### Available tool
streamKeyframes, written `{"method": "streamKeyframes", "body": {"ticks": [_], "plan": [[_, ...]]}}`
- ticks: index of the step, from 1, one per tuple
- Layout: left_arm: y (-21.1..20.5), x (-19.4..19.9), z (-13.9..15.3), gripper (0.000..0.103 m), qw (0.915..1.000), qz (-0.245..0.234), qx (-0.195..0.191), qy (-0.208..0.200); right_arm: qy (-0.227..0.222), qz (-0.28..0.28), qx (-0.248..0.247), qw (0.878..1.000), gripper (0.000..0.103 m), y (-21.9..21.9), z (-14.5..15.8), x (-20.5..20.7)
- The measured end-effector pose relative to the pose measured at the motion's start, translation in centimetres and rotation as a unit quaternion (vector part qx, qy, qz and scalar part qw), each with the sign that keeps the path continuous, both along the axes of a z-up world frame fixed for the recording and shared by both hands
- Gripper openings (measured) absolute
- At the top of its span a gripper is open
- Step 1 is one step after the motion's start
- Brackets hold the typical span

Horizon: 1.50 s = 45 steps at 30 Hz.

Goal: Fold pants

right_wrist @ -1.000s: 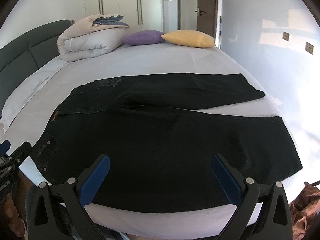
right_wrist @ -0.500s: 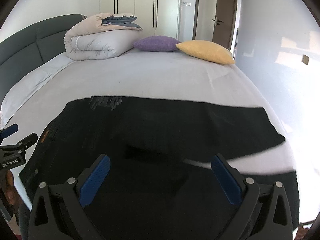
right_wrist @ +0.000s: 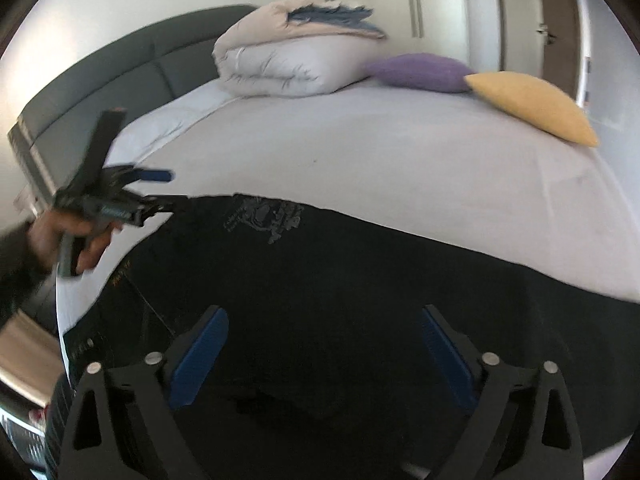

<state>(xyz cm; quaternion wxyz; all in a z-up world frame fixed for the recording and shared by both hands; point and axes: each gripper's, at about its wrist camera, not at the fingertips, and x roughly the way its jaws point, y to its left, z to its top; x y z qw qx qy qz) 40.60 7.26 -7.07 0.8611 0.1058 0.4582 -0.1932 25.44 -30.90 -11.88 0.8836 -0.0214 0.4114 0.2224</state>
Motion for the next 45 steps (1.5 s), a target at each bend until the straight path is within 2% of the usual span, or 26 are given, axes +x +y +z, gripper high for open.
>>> {"method": "streamKeyframes", "body": {"ticks": [3,7,9,10,13,14,15,16,18,19,20,21,25,28,32,33,36,39,42,45], "plan": [[-0.9,2.5,-2.1,0.103,0.998,-0.04,0.048,0.011,0.013,0.014,0.005,1.0,0.09,-1.0,-1.0,2.1],[-0.7,6.1,-4.0,0.1,0.996,-0.063,0.02,0.06,0.024,0.026,0.017,0.999,0.08,-1.9,-2.2,3.7],[-0.7,7.2,-5.3,0.089,0.9926,-0.078,0.021,0.091,0.03,0.037,0.011,0.999,0.076,-1.9,-2.8,4.2],[-0.8,7.6,-6.0,0.086,0.9896,-0.092,0.023,0.108,0.033,0.044,0.005,0.998,0.073,-1.7,-3.1,4.5],[-1.1,8.3,-6.6,0.081,0.9864,-0.112,0.02,0.119,0.038,0.068,-0.006,0.997,0.065,-1.3,-3.6,5.4],[-1.2,8.4,-6.6,0.072,0.986,-0.114,0.017,0.121,0.04,0.073,-0.012,0.996,0.064,-0.9,-3.8,5.7],[-1.3,8.4,-6.6,0.057,0.9861,-0.115,0.017,0.119,0.041,0.079,-0.017,0.996,0.061,-0.5,-3.9,6.3],[-1.4,8.3,-6.5,0.052,0.986,-0.119,0.016,0.116,0.042,0.084,-0.018,0.995,0.06,-0.3,-3.9,6.6],[-1.8,8.0,-6.3,0.021,0.9856,-0.129,0.012,0.109,0.043,0.094,-0.023,0.994,0.06,0.6,-3.9,7.4],[-1.9,7.6,-6.1,0.018,0.9865,-0.129,0.017,0.099,0.042,0.101,-0.027,0.994,0.059,1.2,-3.8,7.9],[-2.1,7.2,-6.0,0.01,0.9877,-0.129,0.026,0.084,0.04,0.107,-0.03,0.993,0.059,1.6,-3.7,8.2],[-2.1,6.7,-5.7,0.007,0.9891,-0.128,0.028,0.068,0.04,0.113,-0.034,0.992,0.059,2.3,-3.6,8.7],[-1.3,3.9,-3.9,0.005,0.994,-0.108,0.017,-0.009,0.037,0.133,-0.052,0.989,0.059,4.2,-3.3,9.9],[-0.5,0.9,-2.5,0.005,0.9918,-0.108,0.025,-0.063,0.024,0.152,-0.066,0.986,0.059,5.3,-2.7,10.3],[-0.5,-1.8,-2.4,0.004,0.989,-0.11,0.029,-0.094,0.02,0.172,-0.102,0.98,0.056,7.5,-2.7,11.2],[-0.5,-2.1,-2.5,0.004,0.9884,-0.11,0.031,-0.1,0.023,0.177,-0.107,0.978,0.052,8.0,-2.9,11.5],[-0.8,-4.0,-2.8,0.004,0.9893,-0.102,0.016,-0.103,0.038,0.187,-0.136,0.972,0.032,9.6,-3.7,12.0],[-1.1,-4.5,-2.8,0.004,0.9884,-0.103,0.012,-0.111,0.05,0.187,-0.16,0.968,0.03,10.4,-4.5,12.4],[-1.4,-7.0,-1.6,0.004,0.9884,-0.101,0.006,-0.114,0.056,0.182,-0.164,0.968,0.011,10.6,-4.3,12.4],[-0.7,-7.6,-0.9,0.004,0.9887,-0.094,0.005,-0.117,0.053,0.173,-0.165,0.97,0.006,11.2,-3.6,12.0]]}}
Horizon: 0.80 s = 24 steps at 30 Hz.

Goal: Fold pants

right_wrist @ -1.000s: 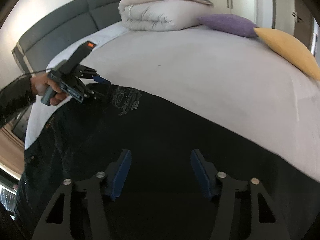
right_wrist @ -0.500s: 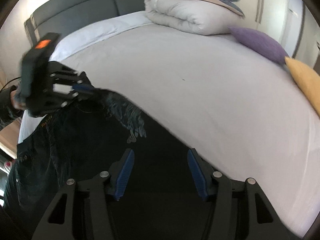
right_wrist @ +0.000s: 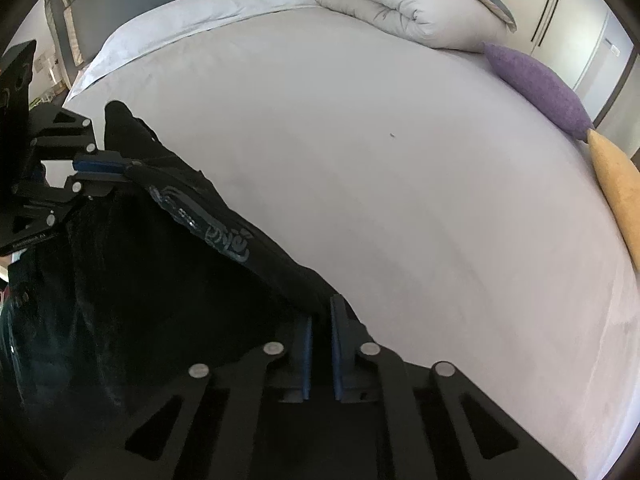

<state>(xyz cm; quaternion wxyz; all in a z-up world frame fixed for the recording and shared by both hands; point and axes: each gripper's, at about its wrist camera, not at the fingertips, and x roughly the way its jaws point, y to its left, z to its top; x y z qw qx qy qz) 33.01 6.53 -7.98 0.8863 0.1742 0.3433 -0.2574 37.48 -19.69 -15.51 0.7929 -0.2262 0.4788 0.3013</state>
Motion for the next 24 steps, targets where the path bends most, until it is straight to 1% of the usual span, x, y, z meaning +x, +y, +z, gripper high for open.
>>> {"method": "streamKeyframes", "body": {"ticks": [2,3,6,9,11,14,16,18,19,21,23,24], "plan": [[0.3,-0.8,0.5,0.004,1.0,0.005,-0.005,-0.001,-0.012,-0.011,-0.001,1.0,0.006,0.5,0.7,-0.8],[1.0,0.1,0.6,0.004,0.9999,0.007,-0.007,-0.001,-0.015,-0.017,0.003,1.0,0.006,0.5,1.1,-1.1],[1.9,-2.0,1.6,0.004,0.9996,0.017,-0.022,0.0,-0.014,-0.036,0.04,0.998,0.006,1.1,2.3,-2.6],[3.0,-3.8,2.2,0.004,0.9992,0.027,-0.029,0.002,-0.015,-0.036,0.067,0.997,0.006,1.8,2.7,-5.3],[3.6,-5.4,2.2,0.004,0.999,0.03,-0.032,0.006,-0.014,-0.024,0.072,0.997,0.005,2.5,2.4,-7.1],[4.3,-8.3,2.0,0.004,0.999,0.027,-0.032,0.014,-0.053,0.006,0.021,0.998,0.005,3.5,1.8,-10.5],[4.6,-10.6,1.7,0.004,0.9995,0.02,-0.021,0.014,-0.082,0.03,-0.009,0.996,0.005,3.8,1.8,-13.4],[4.7,-13.0,1.2,0.004,0.9998,0.003,-0.013,0.017,-0.124,0.062,-0.056,0.989,0.005,3.9,1.7,-17.1],[4.8,-14.2,1.0,0.004,0.9997,-0.008,-0.008,0.022,-0.152,0.083,-0.091,0.981,0.005,3.9,1.4,-19.2],[4.7,-16.4,0.4,0.004,0.9992,-0.03,0.002,0.028,-0.186,0.12,-0.139,0.965,0.005,4.3,0.5,-23.0],[4.3,-18.3,-0.3,0.004,0.998,-0.05,0.025,0.029,-0.22,0.154,-0.192,0.944,0.005,4.9,-1.0,-26.9],[4.1,-19.3,-0.7,0.004,0.997,-0.059,0.04,0.028,-0.232,0.166,-0.208,0.936,0.005,5.3,-1.5,-28.0]]}}
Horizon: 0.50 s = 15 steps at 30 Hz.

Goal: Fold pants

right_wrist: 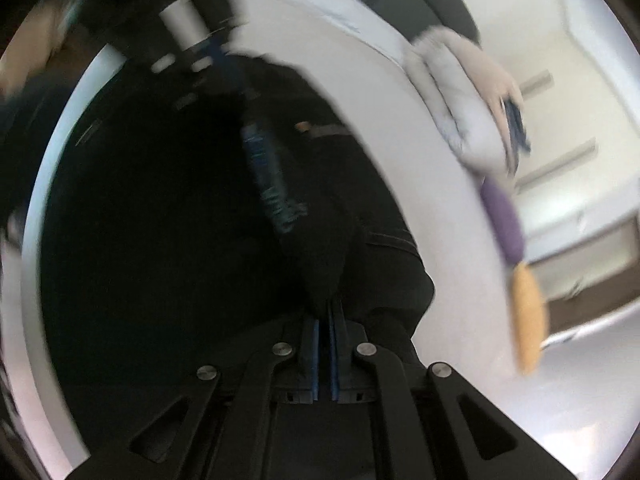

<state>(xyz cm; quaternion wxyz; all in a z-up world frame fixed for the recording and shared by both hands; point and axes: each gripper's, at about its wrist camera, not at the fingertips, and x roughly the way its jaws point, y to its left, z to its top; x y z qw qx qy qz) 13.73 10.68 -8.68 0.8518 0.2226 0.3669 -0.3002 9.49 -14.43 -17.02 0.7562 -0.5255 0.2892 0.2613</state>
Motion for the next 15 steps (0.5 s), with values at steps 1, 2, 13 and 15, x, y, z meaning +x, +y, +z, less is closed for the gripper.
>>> {"method": "streamKeyframes", "body": {"ticks": [1,2,13,15], "plan": [[-0.1,-0.7,-0.3,0.004,0.9999,-0.007,0.01,0.002,-0.009,0.009,-0.011,1.0,0.005,0.4,-0.6,-1.4],[0.0,-1.5,-0.7,0.004,0.9997,-0.013,0.018,0.007,-0.006,0.01,-0.011,1.0,0.005,0.6,-0.9,-2.0],[1.3,-5.2,-1.4,0.004,0.9982,-0.028,0.049,0.022,-0.025,0.04,-0.056,0.997,0.005,3.4,-3.8,-7.9],[1.2,-5.5,-1.5,0.004,0.9978,-0.033,0.054,0.022,-0.025,0.042,-0.062,0.997,0.005,3.3,-4.1,-8.9]]}}
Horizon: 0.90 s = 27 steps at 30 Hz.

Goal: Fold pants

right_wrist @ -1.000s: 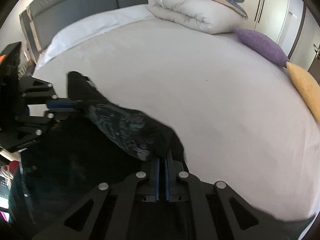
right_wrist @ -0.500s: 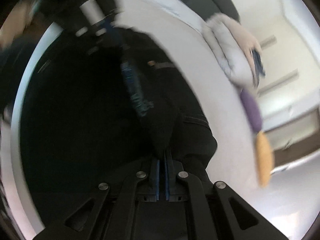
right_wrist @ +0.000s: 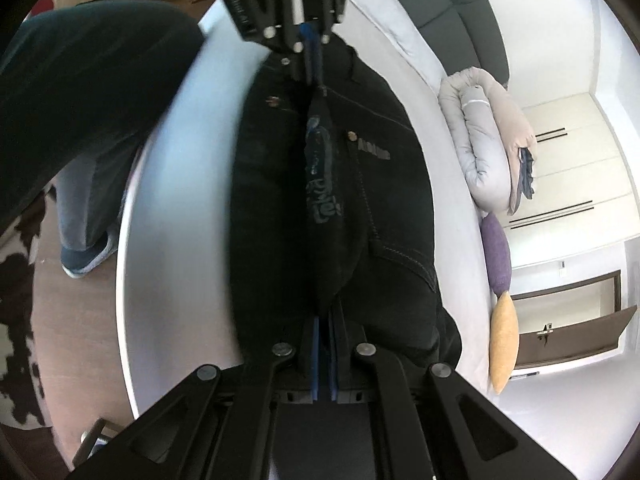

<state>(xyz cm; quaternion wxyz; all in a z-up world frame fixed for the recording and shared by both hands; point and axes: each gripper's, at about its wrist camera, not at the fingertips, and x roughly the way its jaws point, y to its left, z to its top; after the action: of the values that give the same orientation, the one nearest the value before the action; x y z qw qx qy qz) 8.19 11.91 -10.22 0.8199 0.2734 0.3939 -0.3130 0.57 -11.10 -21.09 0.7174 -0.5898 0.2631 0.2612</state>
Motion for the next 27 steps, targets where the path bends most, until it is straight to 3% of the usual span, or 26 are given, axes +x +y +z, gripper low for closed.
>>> {"method": "streamKeyframes", "body": {"ticks": [10,15,19,22,27], "plan": [[-0.3,-0.6,-0.5,0.004,0.9999,-0.004,0.009,-0.008,-0.003,-0.005,-0.011,1.0,0.005,0.6,-0.3,-3.3],[-0.8,-2.0,-1.6,0.009,0.9997,0.004,0.013,-0.022,0.007,-0.009,-0.015,1.0,0.005,0.5,-1.4,-3.5],[-1.1,-2.6,-1.3,0.011,0.9991,0.007,0.035,-0.024,0.008,-0.022,-0.002,1.0,0.005,0.6,-1.8,-4.1],[-0.3,-2.8,0.1,0.011,0.9997,0.019,0.015,0.003,0.006,-0.028,0.004,1.0,0.006,0.6,-1.8,-4.4],[0.1,-1.8,2.9,0.011,0.9969,0.068,-0.04,-0.004,0.003,-0.035,0.006,0.999,0.007,0.8,-2.0,-4.5]]}}
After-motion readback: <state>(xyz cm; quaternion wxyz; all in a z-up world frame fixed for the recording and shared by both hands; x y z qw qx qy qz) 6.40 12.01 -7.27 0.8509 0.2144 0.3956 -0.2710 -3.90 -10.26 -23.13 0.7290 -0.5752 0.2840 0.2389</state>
